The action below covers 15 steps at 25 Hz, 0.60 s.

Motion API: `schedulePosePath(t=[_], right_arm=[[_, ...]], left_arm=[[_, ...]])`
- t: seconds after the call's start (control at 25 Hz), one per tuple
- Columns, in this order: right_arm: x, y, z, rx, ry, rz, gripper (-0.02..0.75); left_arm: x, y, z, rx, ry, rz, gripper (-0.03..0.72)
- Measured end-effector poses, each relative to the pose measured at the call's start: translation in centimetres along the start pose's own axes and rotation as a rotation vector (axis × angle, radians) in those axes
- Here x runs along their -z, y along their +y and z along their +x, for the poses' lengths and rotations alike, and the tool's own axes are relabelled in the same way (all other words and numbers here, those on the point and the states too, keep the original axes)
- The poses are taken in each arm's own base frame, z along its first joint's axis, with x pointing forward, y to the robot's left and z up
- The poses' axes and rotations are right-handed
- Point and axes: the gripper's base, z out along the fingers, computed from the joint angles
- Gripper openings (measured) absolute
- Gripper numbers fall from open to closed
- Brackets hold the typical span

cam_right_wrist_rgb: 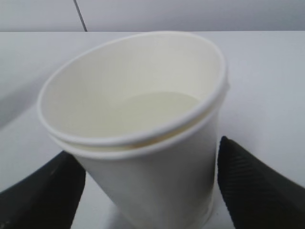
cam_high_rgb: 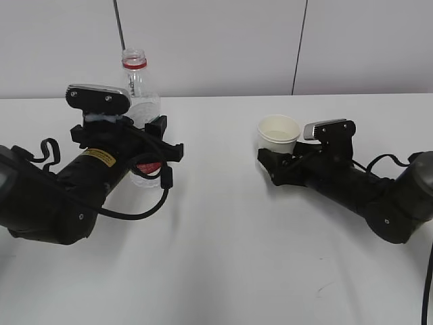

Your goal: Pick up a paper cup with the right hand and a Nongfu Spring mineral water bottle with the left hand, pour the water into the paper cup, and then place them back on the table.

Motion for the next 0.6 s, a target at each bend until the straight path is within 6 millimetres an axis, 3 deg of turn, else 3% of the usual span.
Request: schedulePosePath(t=[0.6], right_arm=[[3.3, 1.0, 0.0, -0.029, 0.029, 0.020, 0.638]], left_arm=[[-0.2, 1.3, 0.1, 0.002, 0.014, -0.031, 0.307]])
